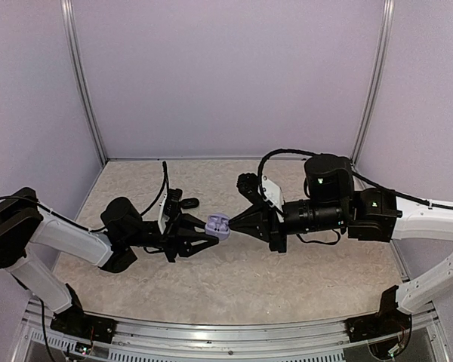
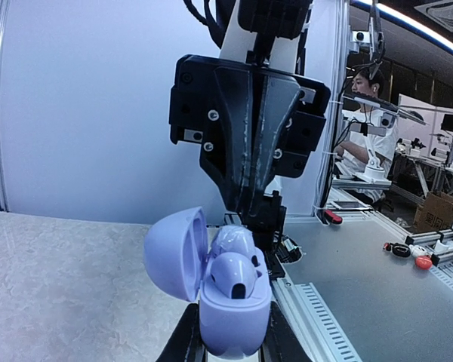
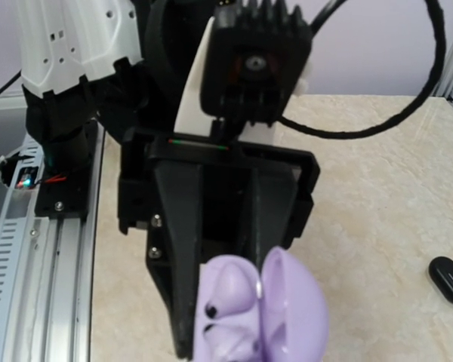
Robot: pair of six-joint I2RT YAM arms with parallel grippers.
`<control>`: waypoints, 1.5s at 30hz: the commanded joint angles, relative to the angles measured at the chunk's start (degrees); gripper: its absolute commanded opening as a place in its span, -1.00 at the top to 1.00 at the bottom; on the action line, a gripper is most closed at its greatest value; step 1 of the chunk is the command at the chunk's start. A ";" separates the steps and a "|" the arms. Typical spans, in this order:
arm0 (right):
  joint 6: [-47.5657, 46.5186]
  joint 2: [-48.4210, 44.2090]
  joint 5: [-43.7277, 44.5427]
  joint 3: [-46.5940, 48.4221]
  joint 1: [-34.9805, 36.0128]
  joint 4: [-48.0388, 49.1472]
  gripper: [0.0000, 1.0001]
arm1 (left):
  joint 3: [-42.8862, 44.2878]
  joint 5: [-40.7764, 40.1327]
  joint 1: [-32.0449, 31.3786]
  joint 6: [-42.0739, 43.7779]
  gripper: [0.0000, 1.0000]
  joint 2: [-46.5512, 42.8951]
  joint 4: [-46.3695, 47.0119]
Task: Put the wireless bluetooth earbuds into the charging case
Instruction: Adjust the right earbud in the right side groove of the charging case, then close the charging case.
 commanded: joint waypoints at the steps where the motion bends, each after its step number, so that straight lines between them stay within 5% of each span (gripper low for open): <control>1: -0.41 0.59 -0.95 1.96 -0.33 -0.52 0.89 | 0.94 -1.02 -0.05 1.27 1.00 -0.12 -0.34; 6: -0.17 -2.10 0.12 0.42 -0.51 0.99 0.78 | 1.00 -2.33 -0.20 4.67 1.00 -0.99 -4.40; 14: -0.66 -6.62 -1.34 -2.33 -2.88 2.04 0.66 | 3.04 -11.66 -4.75 23.06 1.00 -7.58 -24.52; 21: 1.30 -6.47 -2.24 -2.53 -6.08 1.28 0.22 | 2.51 -12.60 -6.15 23.86 1.00 -9.14 -24.60; 45: -0.95 2.21 -7.05 0.54 -6.28 -1.76 0.19 | 3.02 -12.55 -7.10 23.06 1.00 -8.52 -23.36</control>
